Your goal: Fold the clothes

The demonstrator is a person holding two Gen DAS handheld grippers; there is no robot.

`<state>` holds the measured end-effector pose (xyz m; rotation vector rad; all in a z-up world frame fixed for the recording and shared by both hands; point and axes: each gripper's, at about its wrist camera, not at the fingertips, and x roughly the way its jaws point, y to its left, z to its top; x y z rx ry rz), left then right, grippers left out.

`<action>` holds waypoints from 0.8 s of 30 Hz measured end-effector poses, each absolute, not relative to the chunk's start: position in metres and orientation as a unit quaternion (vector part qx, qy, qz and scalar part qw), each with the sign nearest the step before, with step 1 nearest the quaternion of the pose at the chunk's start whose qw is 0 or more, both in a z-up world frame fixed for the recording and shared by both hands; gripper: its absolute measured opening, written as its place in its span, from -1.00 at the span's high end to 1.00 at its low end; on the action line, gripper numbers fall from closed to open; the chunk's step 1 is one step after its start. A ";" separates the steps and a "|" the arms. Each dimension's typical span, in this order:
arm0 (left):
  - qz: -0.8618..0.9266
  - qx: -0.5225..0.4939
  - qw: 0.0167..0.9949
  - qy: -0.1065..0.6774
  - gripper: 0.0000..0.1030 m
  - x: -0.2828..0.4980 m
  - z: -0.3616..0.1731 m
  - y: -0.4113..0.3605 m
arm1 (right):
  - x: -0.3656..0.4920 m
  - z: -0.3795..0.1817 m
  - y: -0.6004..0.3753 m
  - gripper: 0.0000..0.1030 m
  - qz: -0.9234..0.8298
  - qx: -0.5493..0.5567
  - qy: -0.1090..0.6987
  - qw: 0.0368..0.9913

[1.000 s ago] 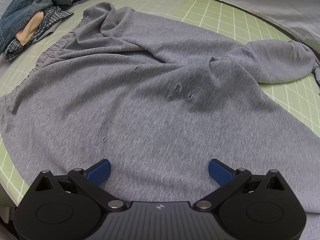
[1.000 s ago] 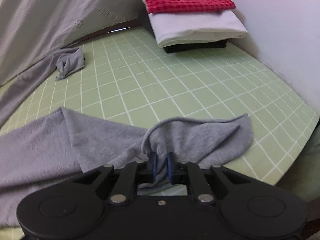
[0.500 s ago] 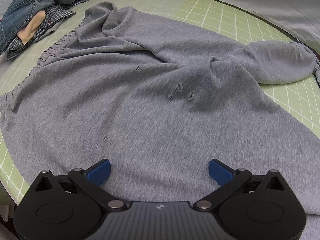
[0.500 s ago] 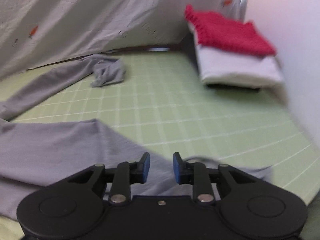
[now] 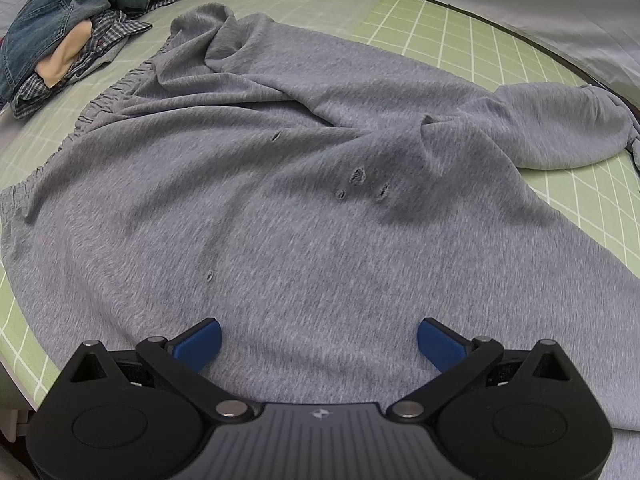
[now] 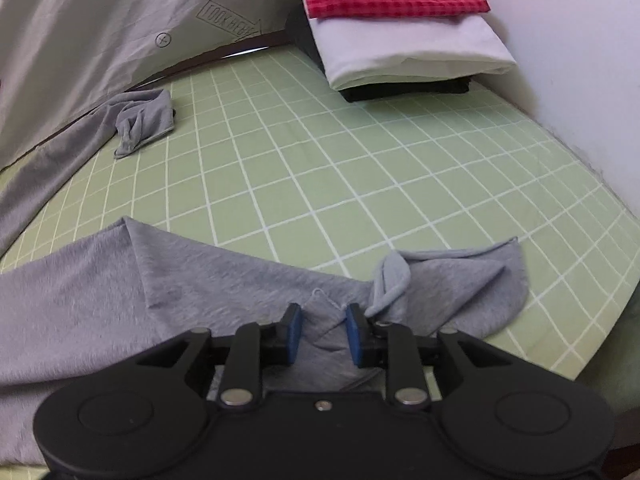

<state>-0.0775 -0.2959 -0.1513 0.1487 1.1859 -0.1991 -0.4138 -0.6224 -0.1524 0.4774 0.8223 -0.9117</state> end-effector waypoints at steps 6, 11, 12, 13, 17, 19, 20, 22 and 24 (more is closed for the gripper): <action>-0.088 0.066 0.823 0.558 -1.00 -0.078 -0.151 -0.296 | -0.415 -0.131 -0.641 0.95 -0.417 0.222 0.345 0.811; -0.083 0.063 0.823 0.558 -1.00 -0.079 -0.151 -0.296 | -0.394 -0.098 -0.692 0.96 -0.437 0.168 0.295 0.833; -0.082 0.062 0.823 0.558 -1.00 -0.079 -0.151 -0.296 | -0.390 -0.089 -0.705 0.96 -0.442 0.156 0.280 0.838; -0.080 0.061 0.824 0.558 -1.00 -0.079 -0.151 -0.296 | -0.388 -0.082 -0.715 0.96 -0.447 0.149 0.266 0.841; -0.069 0.054 0.826 0.557 -1.00 -0.081 -0.151 -0.297 | -0.385 -0.070 -0.747 0.13 -0.466 0.145 0.247 0.837; -0.065 0.051 0.826 0.557 -1.00 -0.081 -0.151 -0.297 | -0.392 -0.077 -0.749 -0.73 -0.477 0.146 0.252 0.829; -0.064 0.050 0.827 0.557 -1.00 -0.081 -0.151 -0.297 | -0.399 -0.084 -0.746 -0.79 -0.478 0.147 0.250 0.829; -0.061 0.049 0.828 0.556 -1.00 -0.082 -0.151 -0.297 | -0.414 -0.098 -0.741 -1.00 -0.474 0.160 0.258 0.826; -0.058 0.047 0.829 0.555 -1.00 -0.083 -0.151 -0.298 | -0.431 -0.117 -0.737 -1.00 -0.469 0.189 0.279 0.816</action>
